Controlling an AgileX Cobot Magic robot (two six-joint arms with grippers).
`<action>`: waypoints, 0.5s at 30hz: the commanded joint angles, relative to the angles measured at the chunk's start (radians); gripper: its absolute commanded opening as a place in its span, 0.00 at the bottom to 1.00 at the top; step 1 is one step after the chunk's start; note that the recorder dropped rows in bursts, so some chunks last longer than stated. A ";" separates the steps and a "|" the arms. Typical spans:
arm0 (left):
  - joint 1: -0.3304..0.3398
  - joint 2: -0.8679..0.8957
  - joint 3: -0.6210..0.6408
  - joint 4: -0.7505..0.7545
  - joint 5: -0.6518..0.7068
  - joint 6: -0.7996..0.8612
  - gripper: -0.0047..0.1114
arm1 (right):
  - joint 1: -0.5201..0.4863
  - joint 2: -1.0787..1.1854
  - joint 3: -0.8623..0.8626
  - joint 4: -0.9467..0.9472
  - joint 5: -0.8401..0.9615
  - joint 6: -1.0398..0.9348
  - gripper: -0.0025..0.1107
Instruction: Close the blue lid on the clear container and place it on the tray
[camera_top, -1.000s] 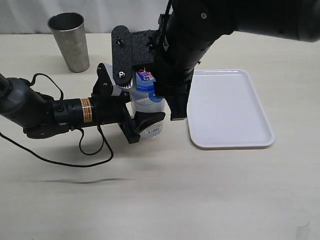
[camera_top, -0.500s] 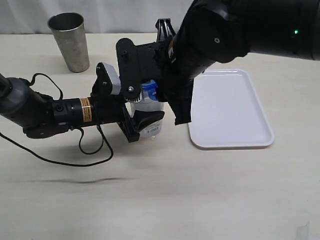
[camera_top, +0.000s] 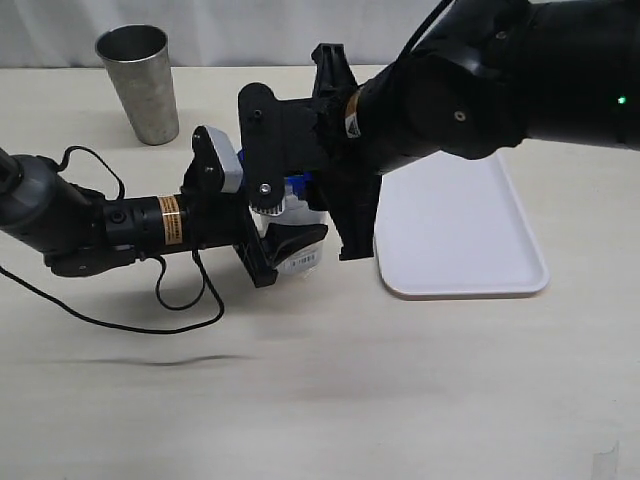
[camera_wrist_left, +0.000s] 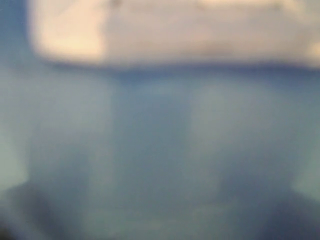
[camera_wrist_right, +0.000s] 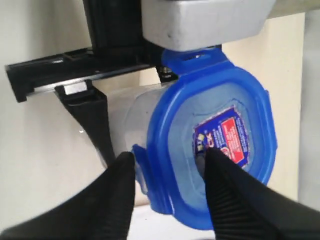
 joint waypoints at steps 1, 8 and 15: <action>-0.003 -0.005 0.003 0.056 0.033 0.074 0.04 | 0.002 -0.044 0.035 0.187 0.153 0.027 0.37; 0.025 -0.021 0.003 0.065 0.040 0.108 0.04 | 0.002 -0.179 -0.008 0.302 0.256 0.086 0.43; 0.025 -0.021 0.003 0.110 0.034 0.342 0.04 | -0.026 -0.177 -0.222 0.334 0.486 0.233 0.43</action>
